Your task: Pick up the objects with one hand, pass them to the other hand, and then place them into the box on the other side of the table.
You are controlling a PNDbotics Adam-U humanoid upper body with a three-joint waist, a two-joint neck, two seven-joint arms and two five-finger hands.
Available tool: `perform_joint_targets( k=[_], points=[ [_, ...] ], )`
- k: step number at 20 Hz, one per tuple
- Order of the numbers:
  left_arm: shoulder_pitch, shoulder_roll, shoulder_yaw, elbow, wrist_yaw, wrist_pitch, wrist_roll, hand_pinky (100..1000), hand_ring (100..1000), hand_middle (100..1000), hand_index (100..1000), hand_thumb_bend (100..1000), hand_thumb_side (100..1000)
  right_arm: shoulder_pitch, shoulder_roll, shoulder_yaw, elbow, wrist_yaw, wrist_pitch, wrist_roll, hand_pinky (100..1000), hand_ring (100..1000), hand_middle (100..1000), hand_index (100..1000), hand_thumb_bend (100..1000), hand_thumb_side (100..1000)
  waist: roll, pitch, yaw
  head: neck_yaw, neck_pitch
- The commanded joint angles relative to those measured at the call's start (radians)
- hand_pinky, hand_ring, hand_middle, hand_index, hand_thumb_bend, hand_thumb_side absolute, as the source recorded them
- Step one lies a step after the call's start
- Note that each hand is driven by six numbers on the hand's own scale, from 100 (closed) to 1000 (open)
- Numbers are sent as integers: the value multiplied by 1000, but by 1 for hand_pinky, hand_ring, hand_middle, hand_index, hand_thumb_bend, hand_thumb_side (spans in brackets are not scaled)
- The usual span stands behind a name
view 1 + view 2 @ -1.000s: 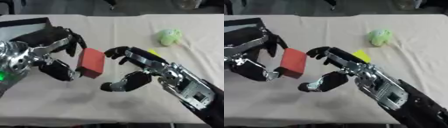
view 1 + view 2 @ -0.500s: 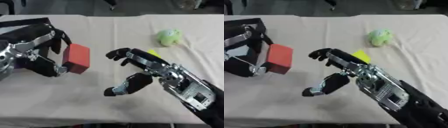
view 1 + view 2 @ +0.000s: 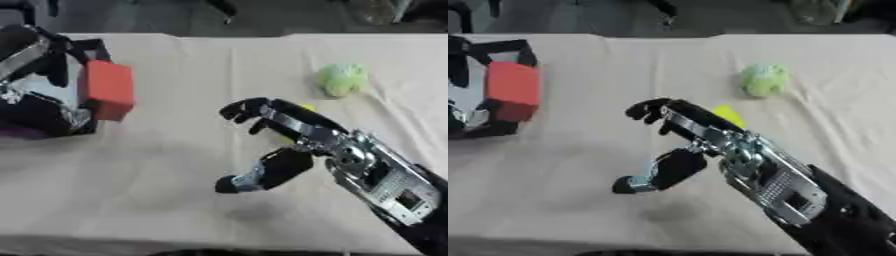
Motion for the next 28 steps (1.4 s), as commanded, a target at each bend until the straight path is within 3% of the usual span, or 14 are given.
perform_joint_targets(
  k=[1,8,15,24,28],
  points=[
    [-9,34,46,54,-7,13,45,695,546,411,376,223,138,-13,-21,-21,-21,-13,-10,-9,773,871,833,880,703,362,-3,-24,-3,21,-25],
    [-29,5,73,235,-50,-8,121,696,545,411,379,235,130,-20,-20,-43,-21,-34,-43,-24,769,865,827,874,707,357,-1,-19,-17,103,-58],
    [-59,-33,92,416,-59,-33,182,695,544,410,379,216,132,-19,-22,-63,-21,-39,-69,-45,766,861,823,871,705,354,0,-16,-26,177,-71],
    [-100,-91,88,592,-87,-63,230,696,554,427,417,219,146,-11,-18,-91,-21,-49,-69,-76,760,856,817,867,719,336,-1,-13,-33,213,-63],
    [-117,-116,88,671,-110,-77,241,719,589,488,533,301,165,-5,-15,-105,-21,-55,-60,-93,761,852,817,868,709,338,-1,-12,-36,220,-61]
  ],
)
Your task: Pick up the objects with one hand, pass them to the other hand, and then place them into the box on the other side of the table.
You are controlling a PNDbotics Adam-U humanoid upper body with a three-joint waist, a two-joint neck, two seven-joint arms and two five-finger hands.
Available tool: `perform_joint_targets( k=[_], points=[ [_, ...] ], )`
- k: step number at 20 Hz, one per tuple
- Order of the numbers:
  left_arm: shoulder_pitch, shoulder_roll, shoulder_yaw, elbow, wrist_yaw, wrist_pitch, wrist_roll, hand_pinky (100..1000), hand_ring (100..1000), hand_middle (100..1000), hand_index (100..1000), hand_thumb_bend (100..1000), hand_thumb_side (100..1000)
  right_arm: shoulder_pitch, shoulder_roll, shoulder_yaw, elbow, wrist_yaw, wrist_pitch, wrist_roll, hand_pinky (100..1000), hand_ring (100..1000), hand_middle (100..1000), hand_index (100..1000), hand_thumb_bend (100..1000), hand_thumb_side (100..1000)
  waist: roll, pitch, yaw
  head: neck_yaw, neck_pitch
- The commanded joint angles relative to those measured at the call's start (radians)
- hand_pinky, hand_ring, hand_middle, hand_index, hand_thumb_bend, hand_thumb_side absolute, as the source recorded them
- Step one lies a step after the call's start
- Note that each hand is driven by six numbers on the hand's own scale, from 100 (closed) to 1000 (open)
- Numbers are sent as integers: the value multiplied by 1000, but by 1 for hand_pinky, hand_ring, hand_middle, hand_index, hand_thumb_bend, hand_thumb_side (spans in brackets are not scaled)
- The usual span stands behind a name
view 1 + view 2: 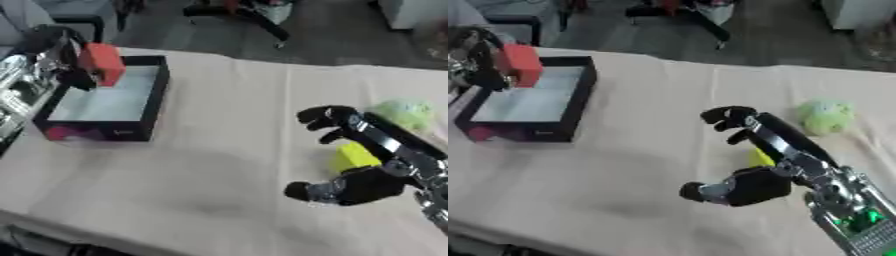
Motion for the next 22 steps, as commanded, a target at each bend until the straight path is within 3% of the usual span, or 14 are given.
perform_joint_targets(
  k=[1,6,8,11,14,19,21,22],
  points=[
    [-31,6,15,57,-23,-11,8,729,601,505,558,319,171,-6,-14,-22,-21,-13,2,-16,762,851,817,868,706,339,-2,-13,-2,7,-2],
    [-43,-19,21,133,-15,-17,-36,845,756,692,794,433,189,-2,-11,-26,-21,-26,0,-26,763,847,817,869,689,347,-2,-11,-3,4,6],
    [-45,-21,19,143,-13,-15,-51,868,795,737,835,491,297,-1,-11,-27,-21,-29,-1,-29,764,846,816,869,693,342,-2,-11,-3,0,9],
    [-46,-21,17,148,-31,-13,-70,899,841,779,873,685,526,0,-11,-28,-21,-34,-2,-34,763,845,816,869,691,342,-2,-11,-3,-5,14],
    [-48,-19,21,149,-54,-15,-91,905,849,785,878,769,560,1,-11,-28,-21,-36,-2,-36,764,845,816,869,691,343,-2,-12,-2,-7,18],
    [-47,-18,40,132,-57,-9,-94,901,838,774,872,726,539,2,-11,-31,-21,-38,-5,-40,764,845,816,869,691,342,-3,-13,0,-13,23],
    [-48,-16,49,118,-43,-4,-82,893,822,759,861,619,487,4,-11,-31,-21,-39,-5,-41,764,844,815,869,692,343,-4,-13,1,-16,26],
    [-49,-14,56,105,-33,1,-68,884,810,747,849,538,414,5,-11,-31,-21,-39,-5,-42,764,844,815,869,692,343,-4,-14,2,-17,26]
  ],
)
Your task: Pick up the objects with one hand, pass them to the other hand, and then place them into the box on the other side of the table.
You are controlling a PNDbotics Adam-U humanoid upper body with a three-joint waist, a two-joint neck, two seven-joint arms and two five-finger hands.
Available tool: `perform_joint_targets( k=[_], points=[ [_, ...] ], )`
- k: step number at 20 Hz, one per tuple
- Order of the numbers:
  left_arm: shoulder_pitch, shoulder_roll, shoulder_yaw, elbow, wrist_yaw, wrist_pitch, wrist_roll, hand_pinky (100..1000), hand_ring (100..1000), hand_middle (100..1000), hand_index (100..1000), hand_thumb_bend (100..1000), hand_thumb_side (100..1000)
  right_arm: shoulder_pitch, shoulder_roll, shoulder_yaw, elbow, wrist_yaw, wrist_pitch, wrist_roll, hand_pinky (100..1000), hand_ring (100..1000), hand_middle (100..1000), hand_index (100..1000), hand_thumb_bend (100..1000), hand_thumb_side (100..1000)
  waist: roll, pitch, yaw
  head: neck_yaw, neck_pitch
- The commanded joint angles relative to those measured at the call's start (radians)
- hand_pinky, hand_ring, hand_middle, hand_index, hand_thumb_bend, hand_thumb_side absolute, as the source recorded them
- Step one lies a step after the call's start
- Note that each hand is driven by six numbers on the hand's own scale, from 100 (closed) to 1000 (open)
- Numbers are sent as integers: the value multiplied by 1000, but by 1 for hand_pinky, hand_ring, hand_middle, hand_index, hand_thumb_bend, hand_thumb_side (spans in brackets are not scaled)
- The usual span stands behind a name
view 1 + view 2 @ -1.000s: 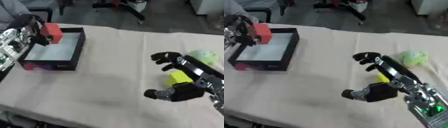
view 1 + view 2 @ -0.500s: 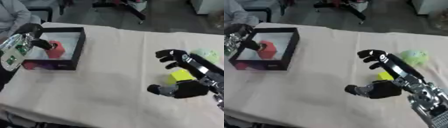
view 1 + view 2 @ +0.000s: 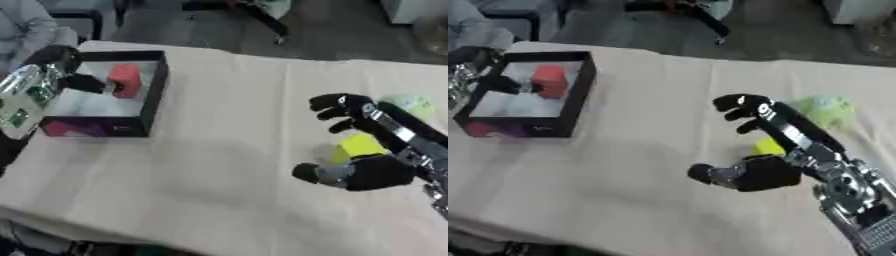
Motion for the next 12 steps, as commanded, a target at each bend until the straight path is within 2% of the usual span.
perform_joint_targets(
  k=[1,2,3,5,7,9,12],
  points=[
    [-20,36,33,-51,27,13,40,875,797,737,836,465,359,-10,-11,-14,-21,-6,-2,-6,763,844,815,868,692,343,-4,-14,3,-6,7],
    [-18,39,39,-74,41,19,66,863,779,719,816,371,293,-9,-11,-14,-21,-6,-3,-7,763,844,815,868,692,343,-4,-14,4,-7,8],
    [-16,41,45,-104,62,21,96,836,730,665,772,208,191,-8,-12,-15,-21,-5,-3,-8,763,844,816,868,691,344,-5,-14,4,-8,9],
    [-4,44,60,-184,150,8,176,808,663,602,722,100,169,-7,-13,-19,-21,-3,-3,-11,765,845,817,868,691,342,-6,-13,6,-10,9],
    [18,54,64,-274,285,-32,266,784,615,573,698,100,197,-6,-18,-23,-21,2,-4,-14,766,846,818,869,693,340,-7,-12,7,-14,9],
    [44,69,55,-357,420,-74,345,779,605,567,691,100,228,-5,-24,-28,-21,8,-4,-15,767,847,819,870,691,342,-7,-11,5,-17,9],
    [78,86,40,-469,567,-112,416,773,586,548,677,100,276,-2,-36,-38,-21,16,-6,-15,769,847,819,868,688,346,-9,-9,3,-24,7]
  ],
)
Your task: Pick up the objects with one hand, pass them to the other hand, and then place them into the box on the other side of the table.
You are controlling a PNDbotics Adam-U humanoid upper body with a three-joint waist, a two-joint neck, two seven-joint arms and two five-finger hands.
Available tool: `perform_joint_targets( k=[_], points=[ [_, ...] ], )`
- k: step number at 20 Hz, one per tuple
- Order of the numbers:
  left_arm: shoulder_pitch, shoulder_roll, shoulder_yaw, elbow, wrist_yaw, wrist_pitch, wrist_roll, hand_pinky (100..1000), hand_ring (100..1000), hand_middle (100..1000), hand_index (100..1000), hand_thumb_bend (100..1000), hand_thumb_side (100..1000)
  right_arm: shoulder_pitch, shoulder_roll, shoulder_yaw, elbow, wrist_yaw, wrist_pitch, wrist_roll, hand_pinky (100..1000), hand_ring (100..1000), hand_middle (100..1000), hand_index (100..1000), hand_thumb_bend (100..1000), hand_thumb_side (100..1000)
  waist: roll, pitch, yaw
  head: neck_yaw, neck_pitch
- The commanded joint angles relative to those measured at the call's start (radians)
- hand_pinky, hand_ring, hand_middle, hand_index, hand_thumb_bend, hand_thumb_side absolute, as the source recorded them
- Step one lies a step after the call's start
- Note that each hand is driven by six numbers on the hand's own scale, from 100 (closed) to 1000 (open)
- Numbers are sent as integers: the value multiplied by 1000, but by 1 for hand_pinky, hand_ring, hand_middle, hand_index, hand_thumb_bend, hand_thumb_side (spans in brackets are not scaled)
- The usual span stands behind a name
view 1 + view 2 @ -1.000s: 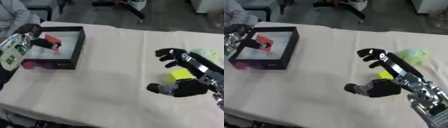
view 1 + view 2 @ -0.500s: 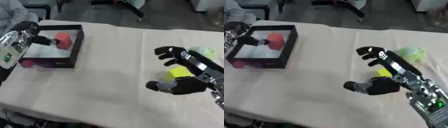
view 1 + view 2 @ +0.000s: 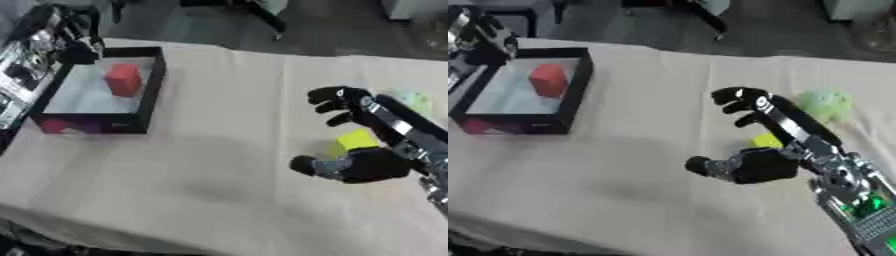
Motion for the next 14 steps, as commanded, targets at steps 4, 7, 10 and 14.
perform_joint_targets(
  k=[4,7,10,14],
  points=[
    [42,74,-9,-226,202,-43,81,772,585,545,673,100,290,-2,-47,-34,-21,32,6,-6,775,849,823,869,685,355,-10,-8,-6,-23,-2],
    [59,87,-11,-298,226,-33,70,774,587,545,671,100,296,5,-59,-44,-21,76,38,-6,782,854,828,871,684,364,-11,-9,-10,-44,-1],
    [64,95,-9,-348,230,-20,54,776,590,547,673,100,294,14,-67,-51,-21,137,94,-8,790,860,834,872,683,375,-12,-10,-13,-69,-1],
    [67,103,-9,-377,225,-3,36,777,591,549,675,100,292,21,-73,-62,-21,216,187,-22,800,865,841,872,612,356,-12,-12,-16,-91,1]
  ],
)
